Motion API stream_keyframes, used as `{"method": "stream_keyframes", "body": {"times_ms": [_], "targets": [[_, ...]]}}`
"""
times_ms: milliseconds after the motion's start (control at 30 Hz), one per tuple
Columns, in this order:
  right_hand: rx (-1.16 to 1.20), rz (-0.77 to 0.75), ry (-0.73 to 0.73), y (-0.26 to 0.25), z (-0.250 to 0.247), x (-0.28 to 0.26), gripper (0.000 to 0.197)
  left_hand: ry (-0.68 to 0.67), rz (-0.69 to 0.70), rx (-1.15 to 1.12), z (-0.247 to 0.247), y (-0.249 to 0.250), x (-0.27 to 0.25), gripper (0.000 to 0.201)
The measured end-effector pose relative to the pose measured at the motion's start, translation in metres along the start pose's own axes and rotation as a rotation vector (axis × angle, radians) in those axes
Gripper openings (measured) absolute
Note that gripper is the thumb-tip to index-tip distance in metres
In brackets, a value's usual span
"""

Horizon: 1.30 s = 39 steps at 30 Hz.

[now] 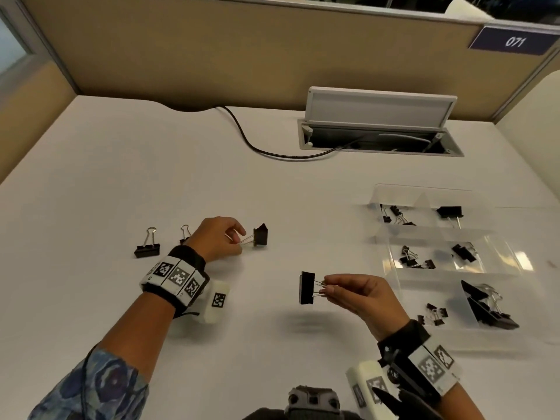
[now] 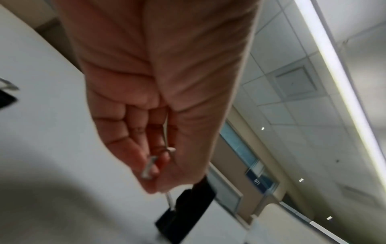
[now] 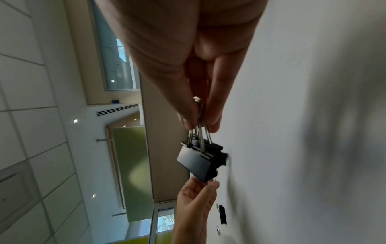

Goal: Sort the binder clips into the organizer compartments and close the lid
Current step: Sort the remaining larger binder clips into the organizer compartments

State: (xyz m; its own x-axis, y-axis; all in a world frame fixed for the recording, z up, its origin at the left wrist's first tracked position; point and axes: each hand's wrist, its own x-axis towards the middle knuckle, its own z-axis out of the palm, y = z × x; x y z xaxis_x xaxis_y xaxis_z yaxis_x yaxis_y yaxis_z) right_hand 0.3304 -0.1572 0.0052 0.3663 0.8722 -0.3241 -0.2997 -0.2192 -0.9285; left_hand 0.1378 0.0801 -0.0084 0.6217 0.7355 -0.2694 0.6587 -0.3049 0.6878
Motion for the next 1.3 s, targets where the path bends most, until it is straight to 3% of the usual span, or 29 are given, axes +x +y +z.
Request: {"method": "stream_keyframes", "body": {"times_ms": [200,333,400,600,767,1033,1100,1233,1300], "targets": [[-0.055,-0.129,-0.030,-0.025,-0.002,0.001,0.052,-0.046,0.134,-0.347,0.005,0.036,-0.032,0.019],[-0.088,-0.148,-0.075,-0.041,0.003,0.000,0.020,-0.182,0.098,-0.584,0.017,0.059,-0.049,0.015],[-0.123,-0.133,-0.121,-0.045,0.007,0.000,0.021,-0.244,0.045,-0.699,0.024,0.069,-0.055,0.010],[-0.243,-0.075,-0.258,-0.047,0.017,0.003,0.021,-0.330,-0.026,-0.757,0.046,0.084,-0.064,0.014],[-0.174,0.014,-0.246,-0.040,0.014,0.002,0.021,-0.349,-0.125,-0.870,0.055,0.087,-0.069,0.014],[0.002,0.086,-0.072,-0.024,0.009,0.001,0.016,-0.426,-0.152,-0.955,0.059,0.082,-0.073,0.027],[0.037,0.086,-0.031,-0.021,0.008,0.001,0.016,-0.429,-0.110,-0.982,0.058,0.080,-0.074,0.034],[0.219,0.101,0.073,-0.024,0.006,0.003,0.015,-0.453,0.023,-0.940,0.058,0.071,-0.080,0.086],[0.364,0.124,0.120,-0.026,0.006,0.005,0.018,-0.464,0.085,-0.873,0.062,0.071,-0.084,0.097]]}}
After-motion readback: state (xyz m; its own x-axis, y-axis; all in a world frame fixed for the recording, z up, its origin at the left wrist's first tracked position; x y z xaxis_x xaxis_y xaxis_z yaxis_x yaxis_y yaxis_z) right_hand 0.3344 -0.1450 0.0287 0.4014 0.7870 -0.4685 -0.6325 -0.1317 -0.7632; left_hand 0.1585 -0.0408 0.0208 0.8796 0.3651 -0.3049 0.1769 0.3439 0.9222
